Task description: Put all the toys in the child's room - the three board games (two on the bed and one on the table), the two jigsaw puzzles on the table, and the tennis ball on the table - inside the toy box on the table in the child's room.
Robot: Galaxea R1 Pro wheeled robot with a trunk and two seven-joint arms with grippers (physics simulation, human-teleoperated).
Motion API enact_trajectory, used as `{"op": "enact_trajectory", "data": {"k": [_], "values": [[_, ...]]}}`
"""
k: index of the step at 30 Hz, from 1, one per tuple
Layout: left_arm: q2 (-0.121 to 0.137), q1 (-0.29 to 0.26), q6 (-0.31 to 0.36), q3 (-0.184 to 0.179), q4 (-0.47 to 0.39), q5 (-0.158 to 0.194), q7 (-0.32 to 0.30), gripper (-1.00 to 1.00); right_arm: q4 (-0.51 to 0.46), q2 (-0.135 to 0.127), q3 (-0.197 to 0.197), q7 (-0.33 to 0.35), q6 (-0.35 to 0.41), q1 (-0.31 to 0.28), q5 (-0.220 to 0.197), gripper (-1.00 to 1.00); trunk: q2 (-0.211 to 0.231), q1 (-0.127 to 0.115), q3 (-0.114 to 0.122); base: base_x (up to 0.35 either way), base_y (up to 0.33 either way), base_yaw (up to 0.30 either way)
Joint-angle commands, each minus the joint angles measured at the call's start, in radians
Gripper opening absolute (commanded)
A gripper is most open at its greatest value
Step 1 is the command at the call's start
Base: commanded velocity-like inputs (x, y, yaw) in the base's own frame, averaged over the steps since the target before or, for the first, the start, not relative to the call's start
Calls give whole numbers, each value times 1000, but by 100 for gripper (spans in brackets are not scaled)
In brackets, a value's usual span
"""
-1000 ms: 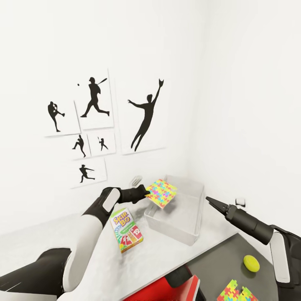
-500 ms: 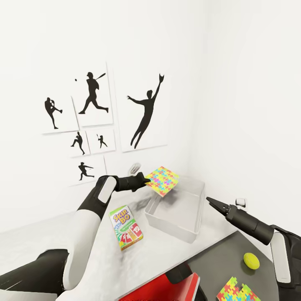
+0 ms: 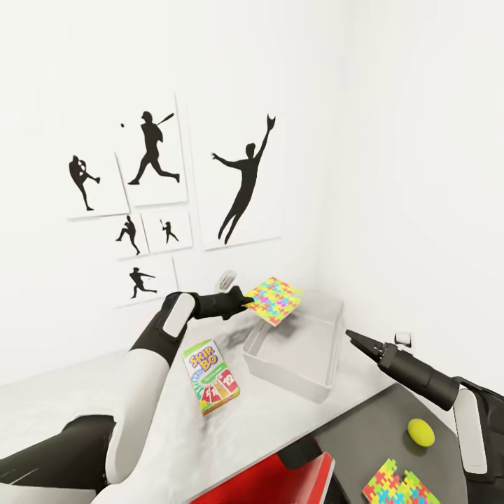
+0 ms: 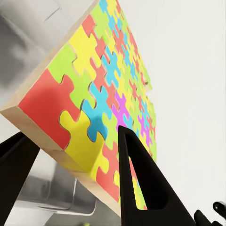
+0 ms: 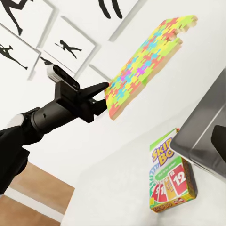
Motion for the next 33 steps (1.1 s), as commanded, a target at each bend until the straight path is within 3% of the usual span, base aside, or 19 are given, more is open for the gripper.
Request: {"op": "enact_trajectory", "data": {"k": [1,9,15,17,24,28,33], "values": [[-1,-2,7,-5,1,-3,-6,-100,0,0,-2,6,3,-1,3,100,-2,1,-4,0,0,0],[-1,-3,8,-57,3,10,-6,-100,1,0,-9,7,3,-1,2,100,-2,1,-17,0,0,0],[-1,-3,5,-94,4,49,-5,-100,1,0,-11,7,3,-1,1,100,-2,1,-27,0,0,0],[-1,-3,1,-146,4,87,-5,-100,1,0,-11,7,3,-1,1,100,-2,1,-30,0,0,0],[-1,-3,-4,-259,4,221,-3,-100,1,0,-11,7,2,-1,1,100,-2,1,-42,0,0,0],[-1,-3,-15,-290,4,257,-1,-100,1,0,-11,8,2,-1,1,100,-2,1,-48,0,0,0],[-1,-3,-30,-313,4,269,-1,-100,1,-1,-11,8,2,-1,1,100,-2,1,-57,0,0,0]]}}
